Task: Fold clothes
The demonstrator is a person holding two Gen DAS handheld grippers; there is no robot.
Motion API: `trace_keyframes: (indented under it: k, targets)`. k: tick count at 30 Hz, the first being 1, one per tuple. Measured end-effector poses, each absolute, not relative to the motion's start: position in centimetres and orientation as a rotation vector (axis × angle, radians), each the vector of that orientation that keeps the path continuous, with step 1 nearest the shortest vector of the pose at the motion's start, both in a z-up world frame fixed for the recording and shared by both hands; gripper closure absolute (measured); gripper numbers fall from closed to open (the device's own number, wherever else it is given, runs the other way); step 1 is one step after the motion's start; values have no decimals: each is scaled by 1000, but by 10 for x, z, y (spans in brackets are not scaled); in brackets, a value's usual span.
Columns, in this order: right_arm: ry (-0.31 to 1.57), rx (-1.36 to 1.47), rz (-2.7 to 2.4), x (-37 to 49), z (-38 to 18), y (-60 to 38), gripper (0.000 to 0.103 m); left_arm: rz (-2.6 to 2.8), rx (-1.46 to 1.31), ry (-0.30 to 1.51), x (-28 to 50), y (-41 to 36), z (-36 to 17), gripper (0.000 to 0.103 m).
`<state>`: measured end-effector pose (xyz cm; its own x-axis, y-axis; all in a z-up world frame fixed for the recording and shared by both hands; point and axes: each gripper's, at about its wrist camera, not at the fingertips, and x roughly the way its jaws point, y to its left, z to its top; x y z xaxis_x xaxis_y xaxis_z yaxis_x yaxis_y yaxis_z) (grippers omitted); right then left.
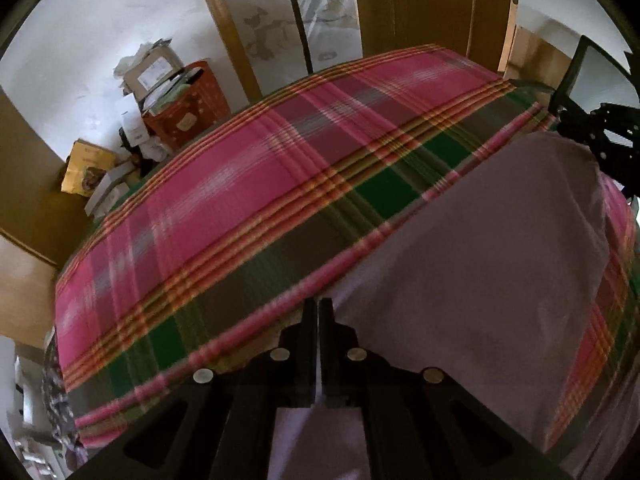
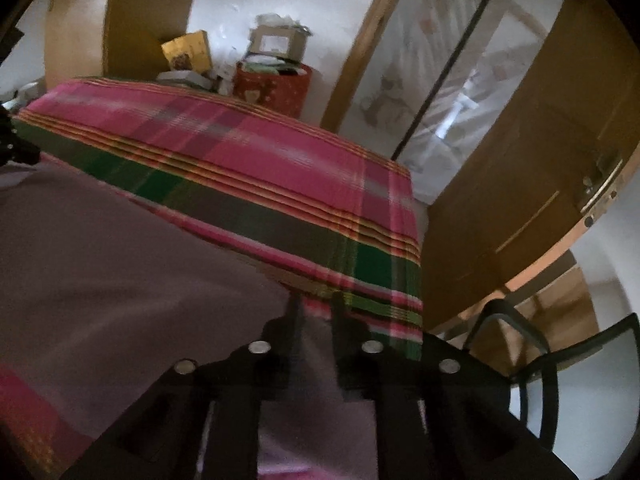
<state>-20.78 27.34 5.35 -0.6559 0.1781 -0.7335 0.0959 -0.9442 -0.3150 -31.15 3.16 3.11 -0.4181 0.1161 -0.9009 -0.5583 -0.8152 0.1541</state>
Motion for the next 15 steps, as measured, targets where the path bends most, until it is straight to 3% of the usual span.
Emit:
trace_keyframes:
  k: [10,15]
  targets:
    - [-637,-1367,3091,-154,67,161,82,2301,-1479,436,-257,-47,60,101]
    - [-800,-1475,3204,-124,59,105,75,2358,-1490,364,-222,-94,70,100]
